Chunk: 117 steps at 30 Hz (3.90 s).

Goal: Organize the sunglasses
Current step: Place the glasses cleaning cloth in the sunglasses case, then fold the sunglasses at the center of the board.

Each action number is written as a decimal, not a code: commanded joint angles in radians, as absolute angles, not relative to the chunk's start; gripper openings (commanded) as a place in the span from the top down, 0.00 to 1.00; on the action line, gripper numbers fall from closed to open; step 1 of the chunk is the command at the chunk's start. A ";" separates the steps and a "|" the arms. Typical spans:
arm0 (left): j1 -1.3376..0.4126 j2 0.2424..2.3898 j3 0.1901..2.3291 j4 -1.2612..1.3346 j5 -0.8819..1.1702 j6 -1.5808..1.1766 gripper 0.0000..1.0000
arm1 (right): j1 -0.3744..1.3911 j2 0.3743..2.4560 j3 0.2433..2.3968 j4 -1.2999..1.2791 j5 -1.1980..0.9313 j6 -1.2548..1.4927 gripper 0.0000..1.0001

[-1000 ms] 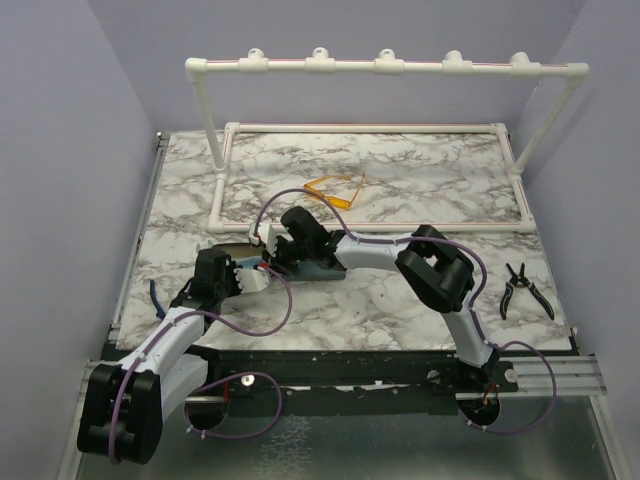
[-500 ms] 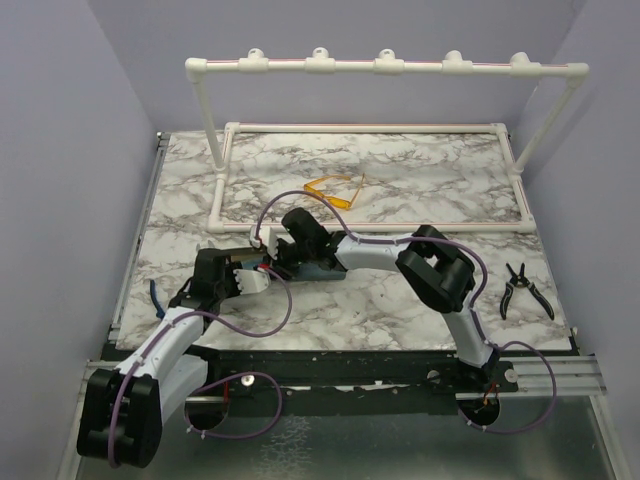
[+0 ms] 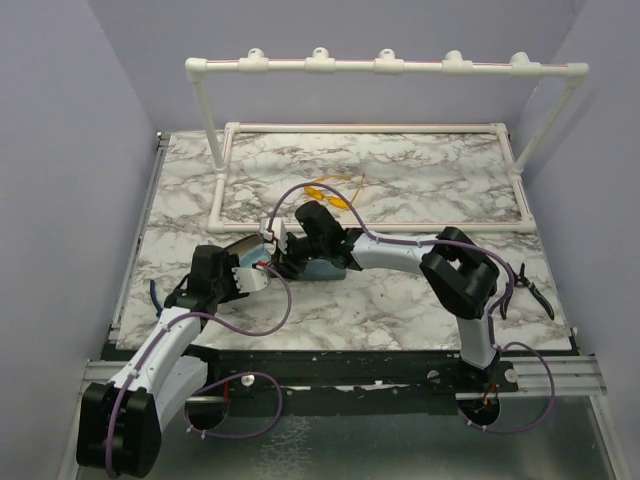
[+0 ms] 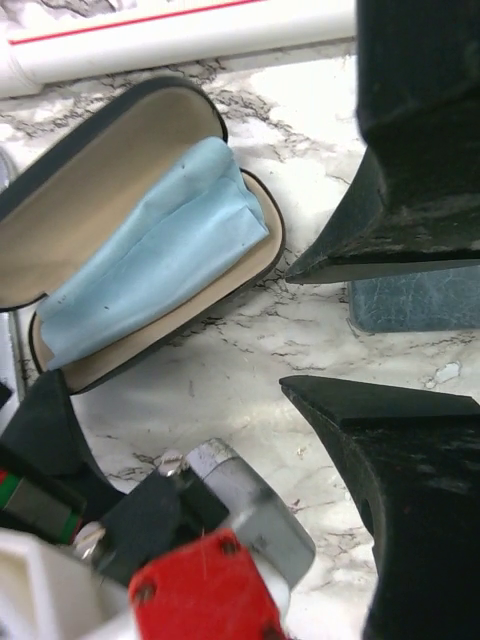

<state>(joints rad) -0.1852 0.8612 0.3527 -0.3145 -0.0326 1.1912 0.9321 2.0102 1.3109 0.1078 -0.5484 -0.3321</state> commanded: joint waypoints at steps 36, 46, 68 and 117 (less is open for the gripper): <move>-0.180 0.840 0.688 -0.441 -0.032 0.374 0.21 | 0.834 1.821 1.117 0.146 -0.200 -0.182 0.48; -0.169 0.748 0.619 -0.216 -0.004 0.008 0.16 | 0.627 1.774 1.281 -0.012 0.028 0.102 0.45; -0.143 0.584 0.308 0.158 0.167 -0.221 0.13 | 0.497 2.223 1.795 -0.430 -0.361 -0.596 0.39; -0.270 0.635 0.537 0.642 0.872 -0.557 0.17 | 0.670 1.299 1.041 0.379 -1.003 -0.202 0.99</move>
